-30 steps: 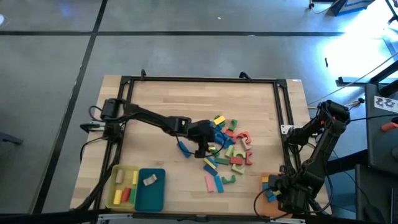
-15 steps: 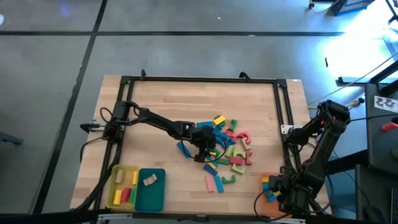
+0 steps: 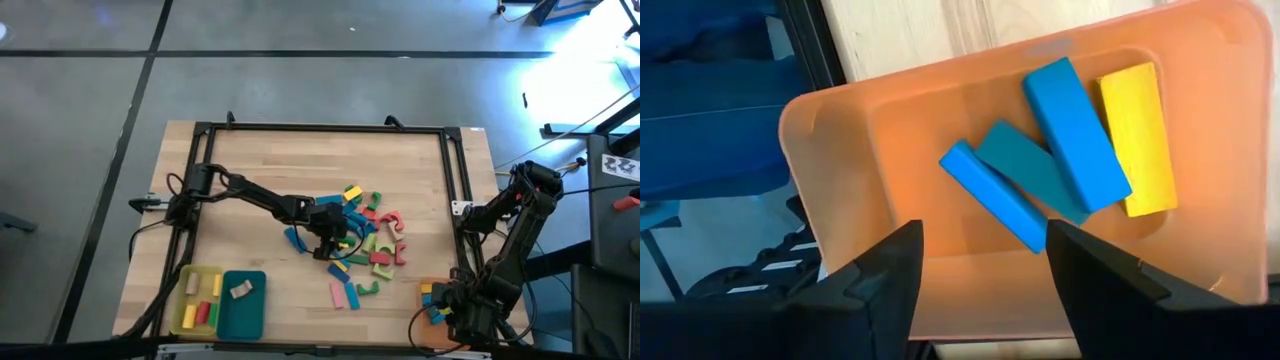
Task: Sort blocks by size
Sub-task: Put the green cylindrical block into the yellow bin, then put the light green arch block into the blue bin, then put the blue rectangular block into the orange bin
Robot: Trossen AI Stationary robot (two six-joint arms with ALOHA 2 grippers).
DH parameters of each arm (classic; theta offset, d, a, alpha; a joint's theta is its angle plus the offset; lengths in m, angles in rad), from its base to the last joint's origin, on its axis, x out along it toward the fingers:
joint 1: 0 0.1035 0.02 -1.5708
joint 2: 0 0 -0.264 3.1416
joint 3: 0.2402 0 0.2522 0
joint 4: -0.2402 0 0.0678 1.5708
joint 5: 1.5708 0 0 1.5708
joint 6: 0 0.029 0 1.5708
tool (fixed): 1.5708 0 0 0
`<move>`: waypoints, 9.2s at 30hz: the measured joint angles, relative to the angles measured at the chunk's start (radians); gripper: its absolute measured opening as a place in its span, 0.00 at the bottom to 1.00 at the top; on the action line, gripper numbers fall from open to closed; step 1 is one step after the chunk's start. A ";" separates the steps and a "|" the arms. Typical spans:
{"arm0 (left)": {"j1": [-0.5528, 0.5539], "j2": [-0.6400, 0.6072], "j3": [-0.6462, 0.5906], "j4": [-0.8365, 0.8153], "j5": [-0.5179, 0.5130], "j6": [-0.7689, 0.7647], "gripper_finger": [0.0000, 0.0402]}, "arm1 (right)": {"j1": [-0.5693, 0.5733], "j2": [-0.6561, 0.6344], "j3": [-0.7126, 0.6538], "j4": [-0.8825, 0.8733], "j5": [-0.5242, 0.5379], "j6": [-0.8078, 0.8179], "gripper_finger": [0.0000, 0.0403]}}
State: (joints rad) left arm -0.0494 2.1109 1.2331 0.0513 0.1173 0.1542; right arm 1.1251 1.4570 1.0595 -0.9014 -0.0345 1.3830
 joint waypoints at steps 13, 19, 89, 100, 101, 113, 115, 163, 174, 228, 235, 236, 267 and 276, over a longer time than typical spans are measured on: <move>0.000 -0.008 -0.001 0.006 -0.002 -0.029 0.29 | 0.000 -0.001 0.000 0.019 -0.010 0.000 0.53; -0.001 -0.112 -0.002 -0.043 0.001 -0.038 0.29 | 0.000 -0.002 0.018 0.002 -0.020 0.000 0.53; -1.051 -0.425 -0.002 -1.349 -0.050 -2.020 0.52 | -0.465 0.002 -0.131 0.279 0.407 -0.393 0.53; -1.051 -0.425 -0.002 -1.349 -0.050 -2.013 0.52 | -0.464 0.001 -0.207 0.307 0.360 -0.429 0.53; -1.051 -0.425 -0.002 -1.349 -0.050 -2.012 0.52 | -0.464 0.001 -0.215 0.322 0.350 -0.441 0.53; -1.051 -0.425 -0.002 -1.349 -0.052 -2.016 0.52 | -0.464 0.001 -0.253 0.448 0.290 -0.529 0.53; -1.051 -0.425 -0.002 -1.349 -0.054 -2.016 0.52 | -0.463 0.001 -0.253 0.450 0.269 -0.530 0.53; -1.035 -0.425 -0.001 -1.349 -0.125 -1.956 0.52 | -0.477 0.230 0.061 0.335 0.290 -0.784 0.31; -1.035 -0.426 -0.001 -1.353 -0.135 -1.963 0.52 | -0.635 0.294 0.089 1.016 0.233 -1.211 0.31; -0.927 -0.555 0.002 -1.346 -0.255 -1.789 0.52 | -0.807 0.827 0.820 0.746 0.016 -1.409 0.55; -0.814 -0.555 0.002 -1.335 -0.323 -1.520 0.52 | -0.805 0.669 0.820 0.433 0.016 -1.415 0.55; -0.793 -0.555 0.002 -1.328 -0.330 -1.485 0.52 | -0.805 0.652 0.820 0.396 0.016 -1.415 0.55; -0.333 -0.500 0.001 -0.748 -0.352 -0.296 0.52 | -0.671 0.318 0.818 -0.422 0.243 -1.152 0.55; -0.325 -0.359 0.001 -0.720 -0.326 -0.095 0.52 | -0.533 0.222 0.752 -0.586 0.464 -1.019 0.55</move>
State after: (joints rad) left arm -0.3744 1.7523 1.2339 -0.6683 -0.2091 0.0591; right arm 0.5917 1.6788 1.8117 -1.4872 0.4293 0.3645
